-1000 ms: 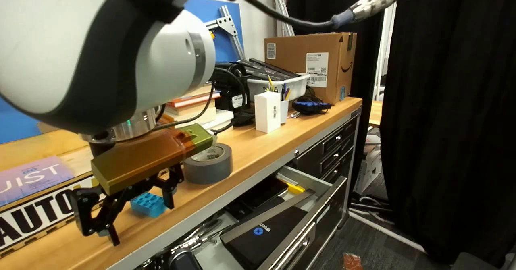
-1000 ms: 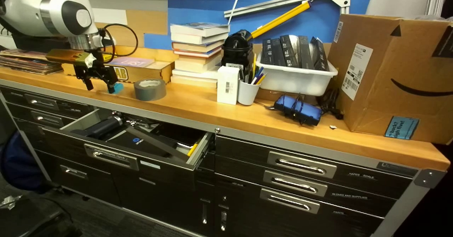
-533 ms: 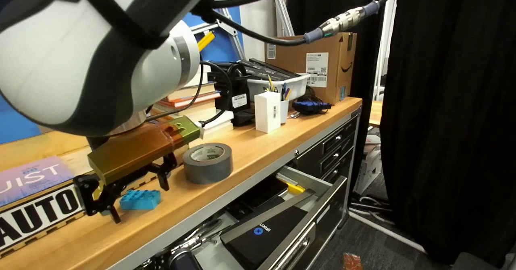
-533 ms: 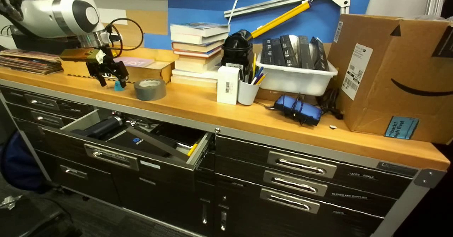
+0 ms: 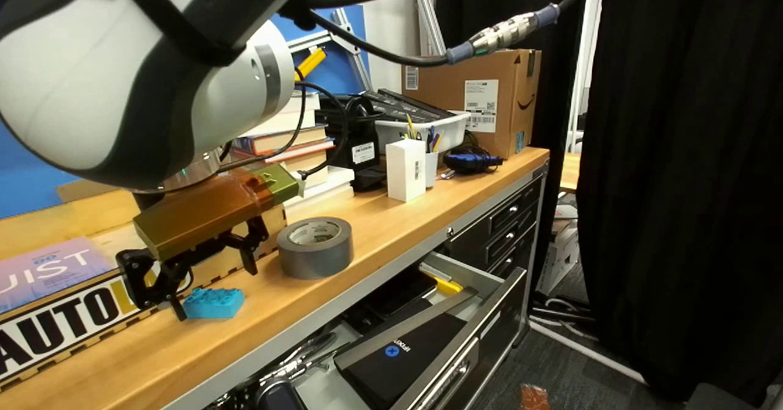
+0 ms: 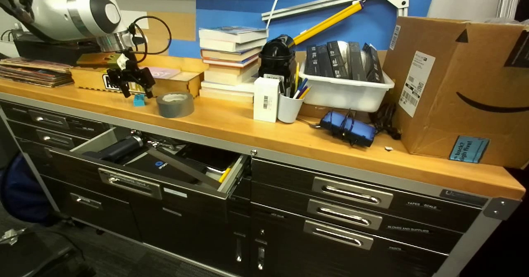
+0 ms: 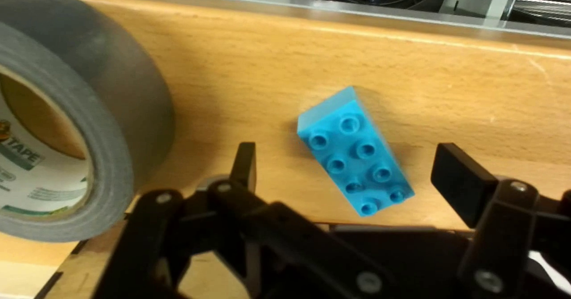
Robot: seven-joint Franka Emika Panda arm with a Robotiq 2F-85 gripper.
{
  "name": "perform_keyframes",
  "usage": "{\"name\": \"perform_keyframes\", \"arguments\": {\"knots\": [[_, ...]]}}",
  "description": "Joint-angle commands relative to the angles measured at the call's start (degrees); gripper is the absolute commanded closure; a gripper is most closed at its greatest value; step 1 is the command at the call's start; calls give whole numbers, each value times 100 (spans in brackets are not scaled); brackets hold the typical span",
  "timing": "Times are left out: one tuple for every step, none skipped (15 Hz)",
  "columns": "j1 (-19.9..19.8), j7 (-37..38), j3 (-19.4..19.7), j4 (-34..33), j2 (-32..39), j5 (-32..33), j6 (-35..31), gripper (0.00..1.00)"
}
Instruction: Put the blue Lego in the open drawer and then close the drawer
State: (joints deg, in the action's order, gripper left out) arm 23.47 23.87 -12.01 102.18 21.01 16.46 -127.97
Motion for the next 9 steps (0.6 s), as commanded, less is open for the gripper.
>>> {"name": "perform_keyframes", "arguments": {"knots": [[70, -177, 53, -444, 325, -67, 279, 0], [75, -183, 63, -474, 372, -65, 279, 0], [93, -129, 88, -491, 409, -41, 266, 25], [94, -132, 94, -497, 430, -49, 257, 27], [106, -97, 106, -492, 422, -49, 255, 34], [117, -75, 111, -472, 391, -49, 248, 44], [121, -47, 116, -428, 344, -50, 248, 51], [108, -60, 101, -359, 285, -91, 260, 58], [85, -53, 84, -224, 190, -155, 270, 66]]}}
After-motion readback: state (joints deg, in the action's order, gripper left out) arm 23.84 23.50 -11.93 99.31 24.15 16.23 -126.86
